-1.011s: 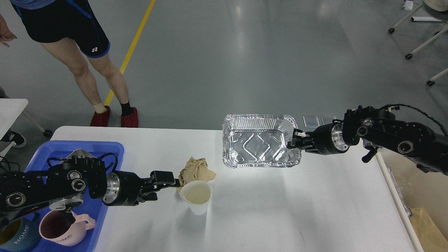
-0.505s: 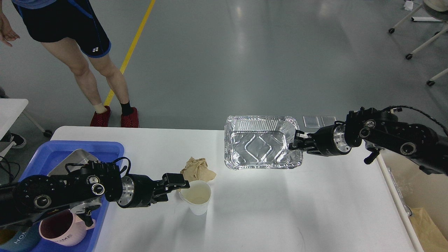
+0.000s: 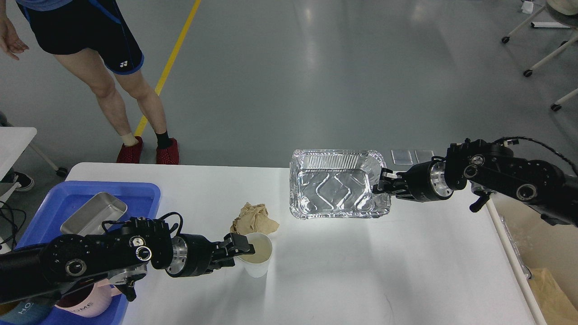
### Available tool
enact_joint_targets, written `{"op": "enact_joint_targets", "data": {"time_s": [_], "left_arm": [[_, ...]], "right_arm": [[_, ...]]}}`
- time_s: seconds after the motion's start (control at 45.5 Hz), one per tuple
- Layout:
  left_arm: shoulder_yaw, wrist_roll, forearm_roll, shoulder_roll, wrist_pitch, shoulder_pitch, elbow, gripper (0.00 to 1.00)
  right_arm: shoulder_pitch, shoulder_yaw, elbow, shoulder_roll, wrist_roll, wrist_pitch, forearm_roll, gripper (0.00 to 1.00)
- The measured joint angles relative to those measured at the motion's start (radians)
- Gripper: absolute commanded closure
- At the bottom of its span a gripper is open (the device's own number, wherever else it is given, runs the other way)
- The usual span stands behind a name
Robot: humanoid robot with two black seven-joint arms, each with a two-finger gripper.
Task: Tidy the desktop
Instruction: 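Reach the left gripper to the white paper cup and grasp it, then lift the white cup and swing it over the held foil tray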
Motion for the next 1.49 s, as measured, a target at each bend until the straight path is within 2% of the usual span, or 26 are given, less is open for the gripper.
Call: {"op": "enact_joint_targets", "data": {"time_s": [0.154,0.308,0.462,0.571,0.989,1.099,1.275,1.385,1.495], "left_arm": [[-0.001,0.002,0.0,-0.017,0.018,0.013,0.009,0.67],[-0.005,0.004,0.0,-0.02,0.02,0.018,0.011,0.72],[-0.005,0.016,0.0,-0.017,0.02,0.023,0.01,0.84],[-0.006,0.037,0.0,-0.017,0.018,0.023,0.008,0.99],[-0.011,0.056,0.042,0.034,0.004,0.003,-0.053,1.0],[-0.013,0.078,0.043,0.115,0.0,-0.031,-0.134,1.0],[-0.018,0.091,0.042,0.324,-0.05,-0.126,-0.322,1.0],[-0.047,0.089,0.032,0.488,-0.148,-0.215,-0.413,1.0],[-0.126,0.082,0.021,0.626,-0.262,-0.259,-0.432,1.0]], "right_arm": [[-0.006,0.0,-0.001,0.001,0.0,-0.001,-0.001,1.0],[-0.013,0.0,-0.004,0.001,0.001,-0.002,-0.001,1.0],[-0.02,0.001,-0.004,-0.001,0.001,-0.002,-0.001,1.0],[-0.021,0.002,-0.003,-0.001,0.001,-0.003,-0.001,1.0],[-0.021,0.003,-0.003,-0.002,0.0,-0.004,-0.002,1.0],[-0.021,0.003,-0.003,-0.002,0.0,-0.003,-0.001,1.0],[-0.02,0.003,-0.003,0.001,0.001,-0.003,-0.002,1.0],[-0.02,0.003,-0.003,0.001,0.001,-0.003,-0.002,1.0],[-0.021,0.003,-0.003,0.0,0.001,-0.003,-0.002,1.0]]}}
